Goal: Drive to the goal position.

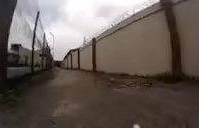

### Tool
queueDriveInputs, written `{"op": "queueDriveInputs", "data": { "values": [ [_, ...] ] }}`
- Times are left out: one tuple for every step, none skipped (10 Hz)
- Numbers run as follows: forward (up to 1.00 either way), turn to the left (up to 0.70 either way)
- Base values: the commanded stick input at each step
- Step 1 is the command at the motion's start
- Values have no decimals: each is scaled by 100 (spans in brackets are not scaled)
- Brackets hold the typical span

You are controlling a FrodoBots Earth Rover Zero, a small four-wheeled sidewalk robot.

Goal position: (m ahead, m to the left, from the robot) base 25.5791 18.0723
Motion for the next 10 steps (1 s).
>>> {"op": "queueDriveInputs", "data": {
  "values": [
    [100, 0],
    [100, 0],
    [100, 0],
    [100, 0],
    [100, 0],
    [100, 0],
    [100, 0],
    [100, 0],
    [100, 0],
    [100, 1]
  ]
}}
